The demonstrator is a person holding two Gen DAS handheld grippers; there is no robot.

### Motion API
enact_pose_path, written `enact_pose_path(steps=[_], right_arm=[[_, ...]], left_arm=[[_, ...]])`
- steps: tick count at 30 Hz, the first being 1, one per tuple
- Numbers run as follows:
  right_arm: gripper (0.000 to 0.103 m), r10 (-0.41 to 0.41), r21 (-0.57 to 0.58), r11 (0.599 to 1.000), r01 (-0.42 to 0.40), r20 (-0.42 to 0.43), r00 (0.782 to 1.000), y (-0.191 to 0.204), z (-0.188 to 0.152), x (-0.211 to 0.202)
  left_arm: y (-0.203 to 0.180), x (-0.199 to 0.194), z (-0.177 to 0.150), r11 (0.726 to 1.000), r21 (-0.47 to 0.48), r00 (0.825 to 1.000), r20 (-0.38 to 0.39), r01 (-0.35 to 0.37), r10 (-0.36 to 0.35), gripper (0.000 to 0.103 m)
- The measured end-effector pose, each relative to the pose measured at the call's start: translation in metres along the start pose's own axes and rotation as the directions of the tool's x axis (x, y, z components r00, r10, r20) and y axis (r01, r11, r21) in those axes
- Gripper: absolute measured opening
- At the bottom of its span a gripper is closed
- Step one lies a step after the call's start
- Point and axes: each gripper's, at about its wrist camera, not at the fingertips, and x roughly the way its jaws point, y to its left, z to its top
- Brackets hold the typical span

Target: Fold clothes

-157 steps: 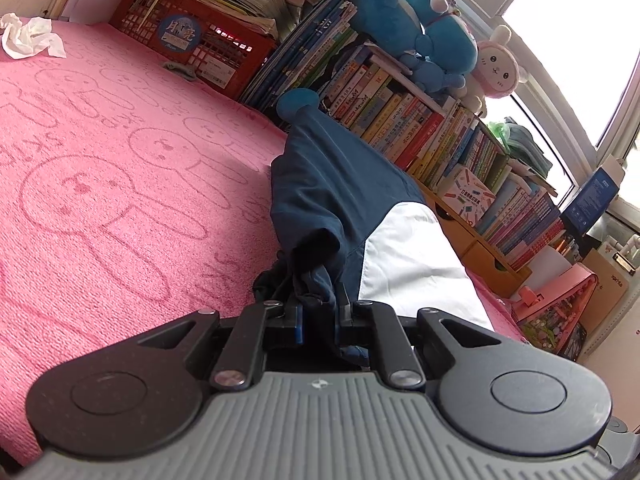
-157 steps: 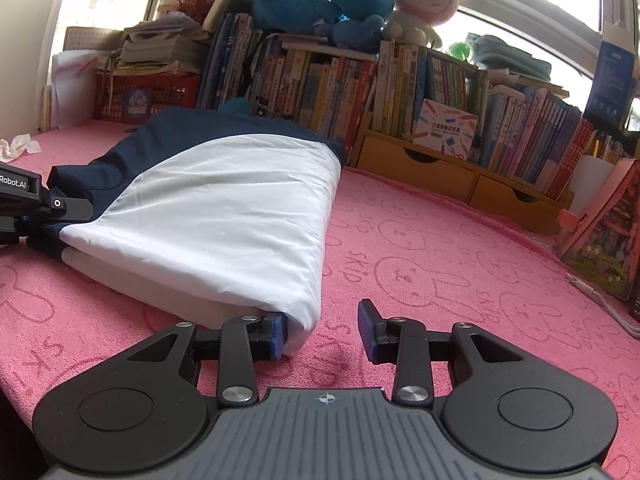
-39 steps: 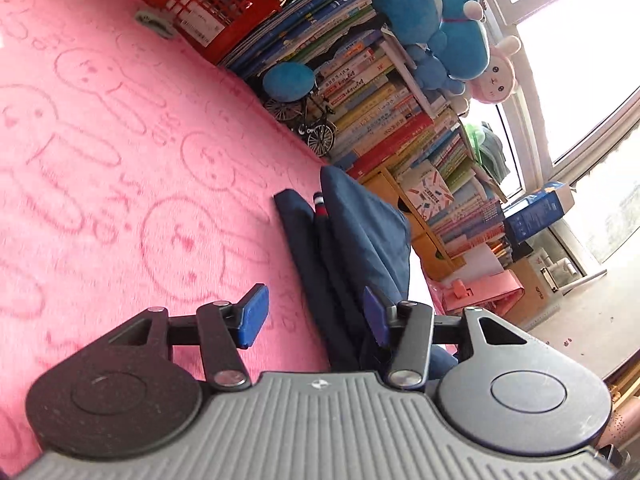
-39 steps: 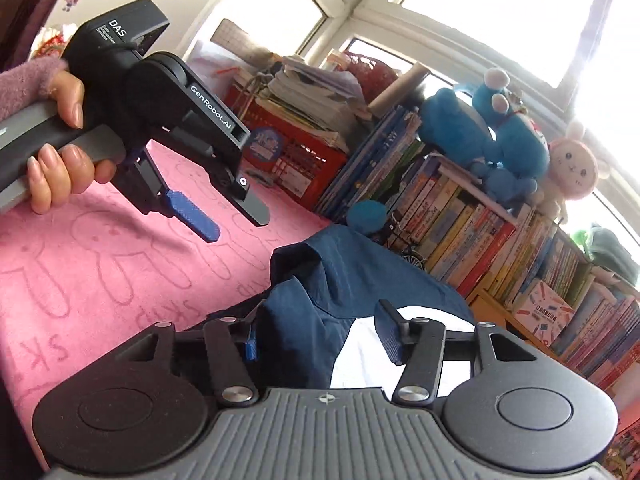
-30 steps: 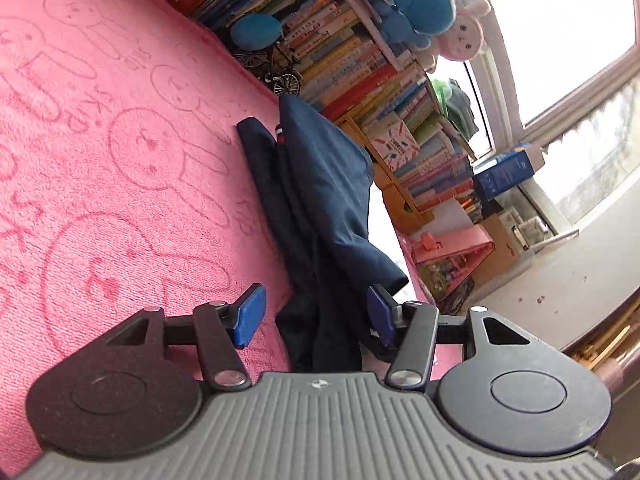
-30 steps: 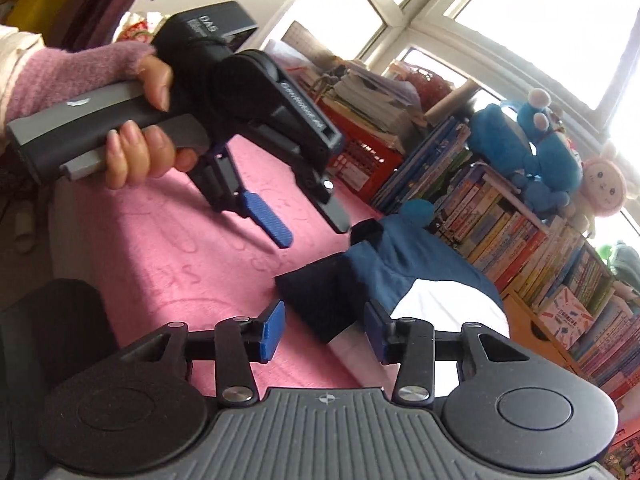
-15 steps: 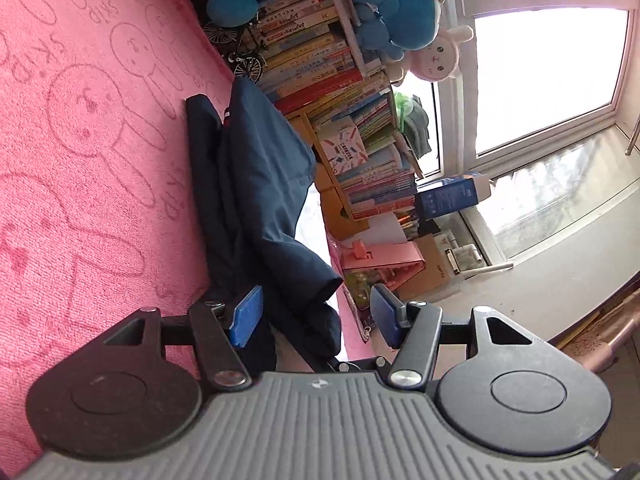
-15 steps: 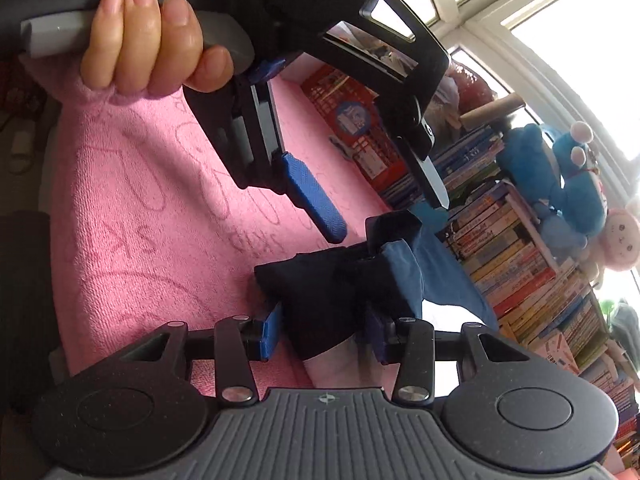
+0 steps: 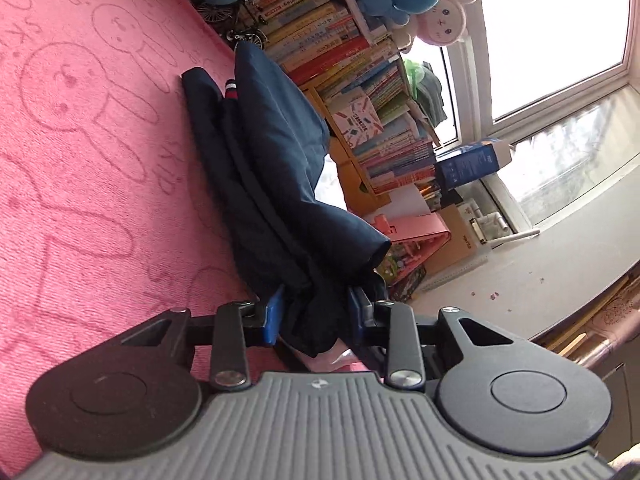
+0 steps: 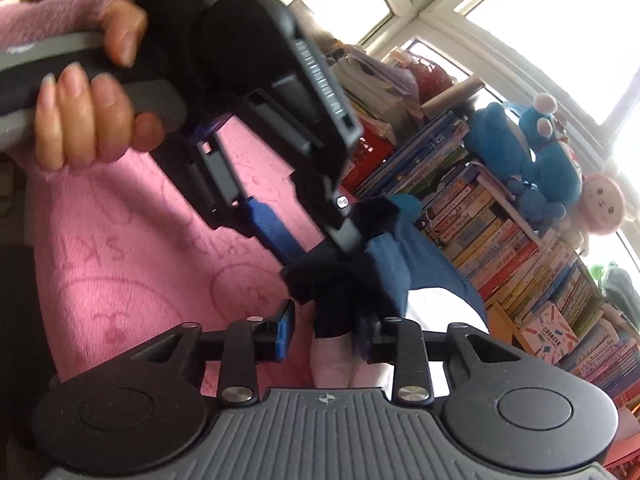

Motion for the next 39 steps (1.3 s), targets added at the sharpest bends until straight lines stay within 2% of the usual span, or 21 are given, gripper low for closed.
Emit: enact_pose_path(steps=[3, 7, 8, 10, 11, 13, 14, 16, 19, 22, 24, 25, 27, 29, 33, 36, 39], right_arm=[[0.047, -0.039, -0.069, 0.997, 0.040, 0.017, 0.999, 0.011, -0.002, 0.003], [0.052, -0.087, -0.063, 0.994, 0.087, 0.003, 0.996, 0.011, 0.010, 0.026], [0.049, -0.093, -0.053, 0.994, 0.093, -0.003, 0.996, 0.010, 0.012, 0.033], [0.033, -0.091, -0.041, 0.995, 0.091, -0.010, 0.996, 0.010, 0.015, 0.042], [0.021, -0.088, -0.038, 0.995, 0.088, -0.011, 0.996, 0.010, 0.016, 0.044], [0.017, -0.092, -0.046, 0.995, 0.092, 0.000, 0.996, 0.012, 0.017, 0.045], [0.015, -0.096, -0.054, 0.994, 0.096, 0.008, 0.995, 0.013, 0.017, 0.043], [0.013, -0.102, -0.064, 0.993, 0.103, 0.018, 0.995, 0.015, 0.016, 0.041], [0.012, -0.100, -0.065, 0.993, 0.101, 0.020, 0.995, 0.013, 0.016, 0.042], [0.012, -0.088, -0.074, 0.993, 0.090, 0.025, 0.996, 0.001, 0.020, 0.053], [0.012, -0.088, -0.071, 0.993, 0.090, 0.026, 0.996, 0.001, 0.021, 0.052], [0.012, -0.087, -0.067, 0.994, 0.088, 0.027, 0.996, 0.000, 0.021, 0.051], [0.011, -0.077, -0.064, 0.995, 0.078, 0.023, 0.997, 0.001, 0.021, 0.049], [0.011, -0.071, -0.078, 0.994, 0.072, 0.024, 0.997, 0.003, 0.021, 0.050], [0.010, -0.061, -0.100, 0.993, 0.064, 0.025, 0.998, 0.007, 0.022, 0.050], [0.008, -0.002, -0.091, 0.996, 0.001, -0.014, 1.000, 0.009, 0.022, 0.050], [0.007, 0.036, -0.031, 0.999, -0.037, -0.042, 0.998, 0.007, 0.022, 0.048]], left_arm=[[0.004, -0.002, 0.001, 0.998, -0.038, 0.999, 0.003, 0.045, -0.045, 0.030], [0.005, -0.005, 0.002, 0.996, -0.059, 0.997, 0.002, 0.071, -0.071, 0.031], [0.003, -0.006, 0.002, 0.996, -0.052, 0.998, 0.002, 0.070, -0.070, 0.032], [0.002, -0.012, 0.004, 0.998, -0.042, 0.999, 0.025, 0.044, -0.043, 0.032], [0.002, -0.015, 0.006, 0.999, -0.039, 0.999, 0.043, 0.024, -0.022, 0.037], [0.003, -0.022, 0.009, 0.999, -0.037, 0.997, 0.078, -0.025, 0.028, 0.046], [0.006, -0.025, 0.012, 0.996, -0.046, 0.992, 0.091, -0.080, 0.084, 0.051], [0.010, -0.023, 0.017, 0.987, -0.045, 0.983, 0.093, -0.156, 0.159, 0.051], [0.014, -0.013, 0.024, 0.990, -0.047, 0.989, 0.066, -0.131, 0.134, 0.052], [0.021, 0.002, 0.031, 0.994, -0.084, 0.997, 0.030, -0.070, 0.072, 0.054], [0.021, 0.010, 0.036, 0.993, -0.086, 0.997, 0.019, -0.079, 0.081, 0.049], [0.019, 0.013, 0.038, 0.990, -0.067, 0.992, 0.010, -0.122, 0.123, 0.046], [0.018, 0.020, 0.040, 0.984, -0.040, 0.984, -0.006, -0.176, 0.176, 0.026], [0.019, 0.025, 0.042, 0.977, -0.019, 0.977, -0.021, -0.211, 0.210, 0.016], [0.028, 0.031, 0.052, 0.977, -0.053, 0.978, -0.036, -0.205, 0.203, 0.011], [0.035, 0.041, 0.067, 0.975, -0.077, 0.978, -0.042, -0.207, 0.205, 0.009], [0.041, 0.053, 0.083, 0.971, -0.110, 0.977, -0.065, -0.212, 0.205, 0.009]])
